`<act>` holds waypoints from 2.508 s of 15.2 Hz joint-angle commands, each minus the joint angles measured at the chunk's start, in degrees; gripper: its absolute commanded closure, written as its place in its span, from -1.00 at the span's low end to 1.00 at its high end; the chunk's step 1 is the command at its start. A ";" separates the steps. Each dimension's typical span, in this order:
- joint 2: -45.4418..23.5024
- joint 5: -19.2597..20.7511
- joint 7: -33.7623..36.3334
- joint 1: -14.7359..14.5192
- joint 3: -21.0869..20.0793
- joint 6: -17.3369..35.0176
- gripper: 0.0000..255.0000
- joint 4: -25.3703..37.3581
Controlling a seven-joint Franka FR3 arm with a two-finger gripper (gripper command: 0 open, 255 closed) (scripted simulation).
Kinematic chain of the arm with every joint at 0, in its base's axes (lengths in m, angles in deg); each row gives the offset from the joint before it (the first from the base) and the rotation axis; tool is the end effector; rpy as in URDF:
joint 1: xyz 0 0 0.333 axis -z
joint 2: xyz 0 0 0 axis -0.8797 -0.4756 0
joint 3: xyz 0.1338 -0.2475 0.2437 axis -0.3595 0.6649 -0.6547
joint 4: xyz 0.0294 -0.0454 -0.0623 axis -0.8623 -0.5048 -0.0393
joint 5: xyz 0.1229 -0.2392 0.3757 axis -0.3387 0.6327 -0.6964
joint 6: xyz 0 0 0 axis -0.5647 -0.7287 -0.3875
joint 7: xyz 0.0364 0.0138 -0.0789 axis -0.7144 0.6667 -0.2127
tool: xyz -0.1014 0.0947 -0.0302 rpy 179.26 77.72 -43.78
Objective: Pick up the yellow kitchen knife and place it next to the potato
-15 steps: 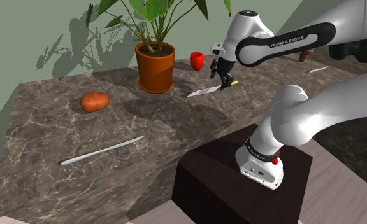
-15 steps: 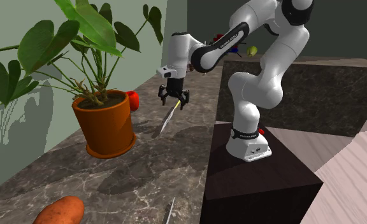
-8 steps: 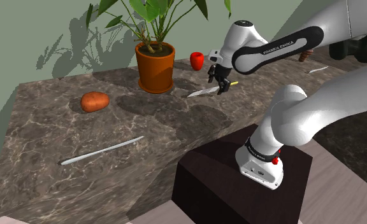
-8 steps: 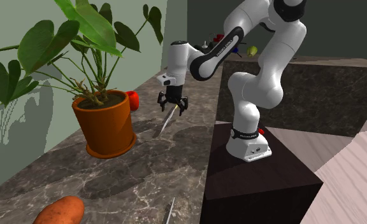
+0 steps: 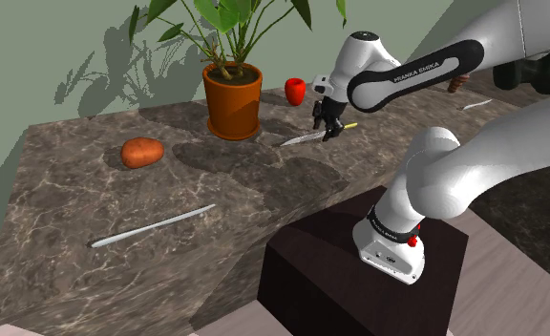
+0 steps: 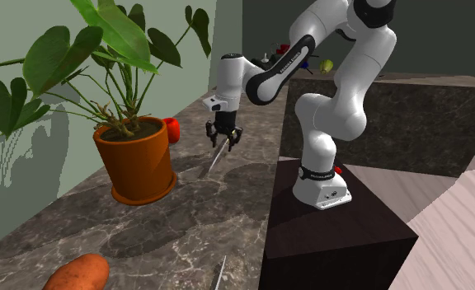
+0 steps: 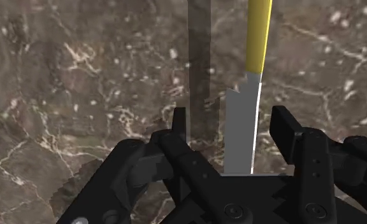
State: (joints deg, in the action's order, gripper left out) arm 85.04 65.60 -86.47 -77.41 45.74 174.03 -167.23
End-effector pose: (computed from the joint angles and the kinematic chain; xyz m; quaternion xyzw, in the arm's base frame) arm 0.3459 -0.1339 0.2927 0.8311 0.5521 0.0400 0.0531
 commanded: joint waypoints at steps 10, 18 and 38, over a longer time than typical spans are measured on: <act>0.88 -0.30 -0.09 0.10 -0.48 -1.18 1.00 0.30; 6.66 -2.98 -0.80 0.32 -4.13 -9.95 1.00 3.35; 12.64 -9.66 -0.77 -1.61 -12.12 -26.02 1.00 13.18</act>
State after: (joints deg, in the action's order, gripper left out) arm 97.81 56.37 -88.00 -78.63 34.27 148.02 -154.00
